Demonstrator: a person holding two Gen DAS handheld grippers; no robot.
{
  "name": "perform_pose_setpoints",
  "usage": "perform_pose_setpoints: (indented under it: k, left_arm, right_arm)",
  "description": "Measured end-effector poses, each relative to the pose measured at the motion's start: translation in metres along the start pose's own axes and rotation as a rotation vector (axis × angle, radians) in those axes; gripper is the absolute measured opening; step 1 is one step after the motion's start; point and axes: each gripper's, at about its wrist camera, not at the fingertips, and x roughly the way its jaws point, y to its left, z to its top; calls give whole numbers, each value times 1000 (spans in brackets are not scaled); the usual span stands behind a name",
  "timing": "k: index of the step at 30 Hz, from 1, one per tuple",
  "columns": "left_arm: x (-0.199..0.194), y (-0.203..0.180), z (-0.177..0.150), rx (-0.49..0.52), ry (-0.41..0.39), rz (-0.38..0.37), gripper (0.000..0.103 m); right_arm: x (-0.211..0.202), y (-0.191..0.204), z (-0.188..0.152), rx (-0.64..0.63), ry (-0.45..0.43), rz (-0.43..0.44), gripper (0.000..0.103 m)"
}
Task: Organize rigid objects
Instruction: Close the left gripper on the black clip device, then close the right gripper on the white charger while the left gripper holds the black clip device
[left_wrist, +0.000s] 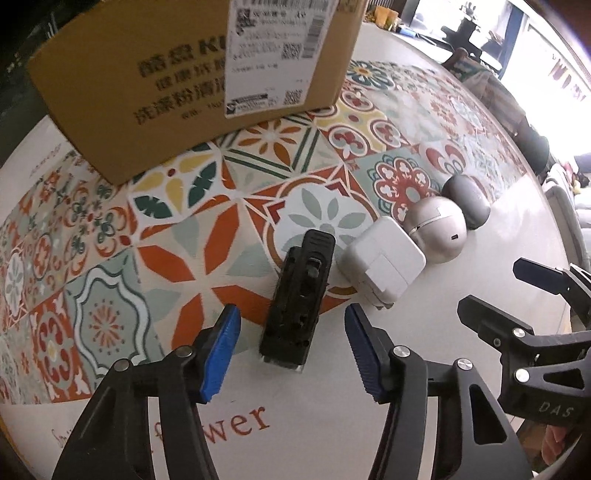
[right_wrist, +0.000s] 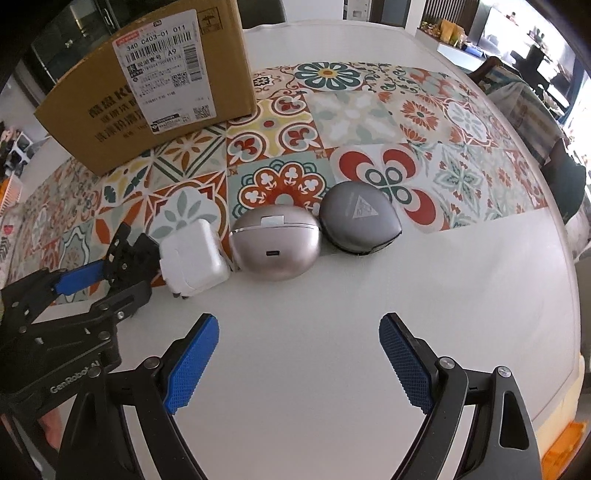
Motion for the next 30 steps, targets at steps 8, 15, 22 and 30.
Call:
perform_pose_setpoints:
  k: [8,15,22,30]
  left_arm:
    - [10,-5,5,4,-10,4,39]
    - [11,-3,7,-30,-29,-20,31]
    - [-12,8,-5,-92,-71,-7,29]
    - [-38,25,-28,-175,-102,37,29]
  right_arm:
    - [5,-2,1,7,9,0,89]
    - [6,2,2,-12,14,28,89]
    - [3,12,2,-45,18,98,88]
    - [0,32,4,-130,41,184,84]
